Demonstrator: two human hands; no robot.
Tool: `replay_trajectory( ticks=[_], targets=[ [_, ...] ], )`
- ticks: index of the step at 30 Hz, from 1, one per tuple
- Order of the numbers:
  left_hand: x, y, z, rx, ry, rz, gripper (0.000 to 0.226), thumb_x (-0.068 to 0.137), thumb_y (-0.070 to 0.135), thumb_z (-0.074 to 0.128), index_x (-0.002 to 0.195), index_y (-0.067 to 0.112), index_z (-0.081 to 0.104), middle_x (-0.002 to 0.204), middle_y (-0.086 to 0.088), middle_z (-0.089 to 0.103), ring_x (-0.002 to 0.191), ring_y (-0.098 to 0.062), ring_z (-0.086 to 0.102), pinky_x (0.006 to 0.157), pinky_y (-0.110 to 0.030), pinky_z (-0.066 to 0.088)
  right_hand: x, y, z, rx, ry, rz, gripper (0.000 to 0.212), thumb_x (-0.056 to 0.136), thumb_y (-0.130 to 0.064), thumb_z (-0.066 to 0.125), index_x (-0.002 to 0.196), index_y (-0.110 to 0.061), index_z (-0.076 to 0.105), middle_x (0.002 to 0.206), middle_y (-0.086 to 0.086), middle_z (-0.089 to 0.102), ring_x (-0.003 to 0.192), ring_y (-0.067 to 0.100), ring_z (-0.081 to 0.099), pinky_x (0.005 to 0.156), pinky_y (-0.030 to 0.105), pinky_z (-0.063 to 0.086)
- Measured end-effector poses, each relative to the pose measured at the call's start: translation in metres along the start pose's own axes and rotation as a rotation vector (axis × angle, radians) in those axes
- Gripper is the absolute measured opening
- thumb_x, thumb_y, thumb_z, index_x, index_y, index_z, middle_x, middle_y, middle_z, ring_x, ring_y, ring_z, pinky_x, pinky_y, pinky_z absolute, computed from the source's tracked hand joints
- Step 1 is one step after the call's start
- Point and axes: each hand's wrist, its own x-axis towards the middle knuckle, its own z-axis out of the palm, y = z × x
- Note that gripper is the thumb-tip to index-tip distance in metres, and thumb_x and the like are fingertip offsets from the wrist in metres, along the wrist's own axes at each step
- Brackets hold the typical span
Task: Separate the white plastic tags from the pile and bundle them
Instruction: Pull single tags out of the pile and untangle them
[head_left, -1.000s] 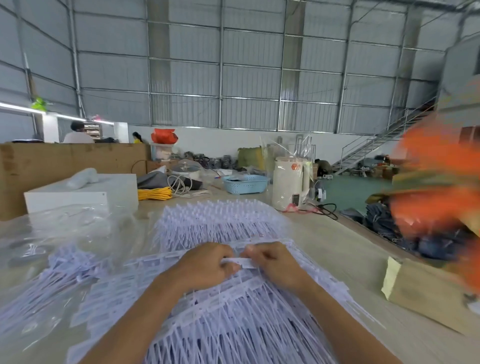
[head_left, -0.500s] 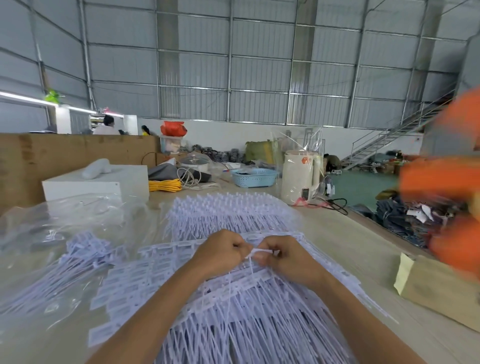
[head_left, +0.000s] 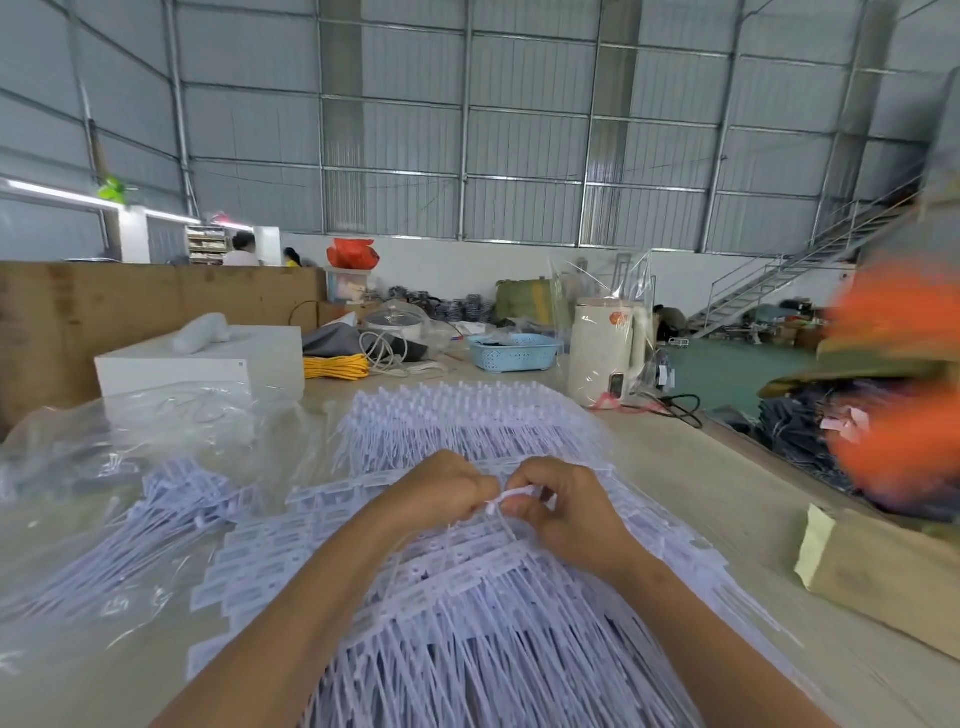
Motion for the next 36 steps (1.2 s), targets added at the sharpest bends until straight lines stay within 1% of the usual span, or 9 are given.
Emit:
replay_trajectory(
  ticks=[8, 13, 17, 19, 22, 25, 29, 33, 36],
  targets=[
    [-0.005, 0.005, -0.005, -0.051, -0.018, -0.011, 0.042, 0.078, 0.025, 0.059, 0.039, 0.023, 0.043, 0.038, 0.007, 0.037, 0.037, -0.011, 0.030, 0.044, -0.021, 0.022, 0.003, -0.006, 0.007, 0.141, 0.077, 0.064, 0.014, 0.081, 0.005, 0.064, 0.070, -0.004, 0.063, 0.067, 0.013, 0.056, 0.059, 0.011, 0.049, 0.055, 0.032, 0.042],
    [-0.012, 0.013, -0.013, -0.025, -0.028, 0.078, 0.052, 0.083, 0.028, 0.064, 0.036, 0.022, 0.044, 0.038, 0.007, 0.034, 0.035, -0.009, 0.031, 0.045, -0.018, 0.027, 0.004, 0.004, -0.013, 0.281, 0.268, 0.297, 0.022, 0.087, 0.007, 0.056, 0.067, -0.001, 0.053, 0.056, 0.009, 0.046, 0.042, 0.007, 0.046, 0.045, 0.022, 0.040],
    [-0.011, 0.011, -0.010, 0.062, 0.035, 0.167, 0.039, 0.095, 0.019, 0.050, 0.056, 0.014, 0.048, 0.052, 0.006, 0.050, 0.060, -0.020, 0.044, 0.063, -0.028, 0.034, 0.007, -0.013, -0.006, 0.532, 0.045, 0.326, 0.023, 0.089, -0.002, 0.059, 0.066, -0.005, 0.057, 0.058, 0.004, 0.050, 0.052, 0.013, 0.047, 0.051, 0.021, 0.042],
    [-0.011, 0.010, -0.007, 0.191, 0.029, 0.173, 0.029, 0.092, 0.013, 0.047, 0.063, 0.014, 0.048, 0.064, 0.001, 0.048, 0.061, -0.019, 0.041, 0.060, -0.029, 0.030, 0.007, -0.021, 0.005, 0.398, 0.000, 0.282, 0.021, 0.088, -0.006, 0.062, 0.067, -0.008, 0.061, 0.064, 0.002, 0.052, 0.059, 0.011, 0.046, 0.058, 0.018, 0.040],
    [-0.015, 0.011, -0.008, 0.275, -0.006, 0.228, 0.022, 0.088, 0.005, 0.048, 0.070, 0.016, 0.051, 0.072, -0.001, 0.046, 0.068, -0.018, 0.045, 0.060, -0.029, 0.030, 0.006, -0.022, 0.007, 0.289, 0.052, 0.233, 0.015, 0.088, -0.007, 0.063, 0.078, 0.005, 0.063, 0.079, 0.022, 0.060, 0.069, 0.014, 0.053, 0.065, 0.028, 0.044],
    [-0.019, 0.015, -0.006, 0.369, -0.020, 0.292, 0.009, 0.087, 0.003, 0.046, 0.089, 0.005, 0.055, 0.091, -0.011, 0.050, 0.083, -0.025, 0.049, 0.063, -0.030, 0.031, 0.002, -0.024, 0.007, 0.503, 0.010, 0.291, 0.009, 0.092, -0.004, 0.058, 0.086, 0.003, 0.058, 0.067, 0.015, 0.066, 0.057, 0.017, 0.062, 0.055, 0.028, 0.052],
    [-0.021, 0.012, -0.010, 0.332, -0.011, 0.230, 0.028, 0.085, 0.006, 0.052, 0.109, 0.018, 0.044, 0.109, 0.000, 0.044, 0.099, -0.015, 0.047, 0.071, -0.025, 0.039, 0.001, -0.026, 0.006, 0.464, 0.000, 0.288, 0.006, 0.093, -0.002, 0.054, 0.097, -0.006, 0.056, 0.052, 0.002, 0.057, 0.045, 0.011, 0.054, 0.049, 0.019, 0.044],
    [-0.020, 0.013, -0.013, 0.331, 0.043, 0.162, 0.017, 0.083, 0.012, 0.060, 0.096, 0.002, 0.065, 0.096, -0.018, 0.063, 0.077, -0.021, 0.053, 0.064, -0.028, 0.037, 0.001, -0.028, 0.003, 0.461, 0.027, 0.335, 0.011, 0.093, -0.002, 0.054, 0.089, 0.005, 0.062, 0.052, 0.008, 0.055, 0.042, 0.009, 0.051, 0.046, 0.017, 0.040],
    [-0.019, 0.011, -0.012, 0.314, 0.026, 0.132, 0.009, 0.083, 0.018, 0.062, 0.089, 0.012, 0.065, 0.093, -0.010, 0.067, 0.080, -0.020, 0.060, 0.067, -0.029, 0.043, 0.001, -0.030, 0.004, 0.462, 0.016, 0.352, 0.011, 0.093, -0.002, 0.053, 0.085, 0.003, 0.060, 0.054, 0.012, 0.056, 0.040, 0.009, 0.051, 0.043, 0.018, 0.040]
  ],
)
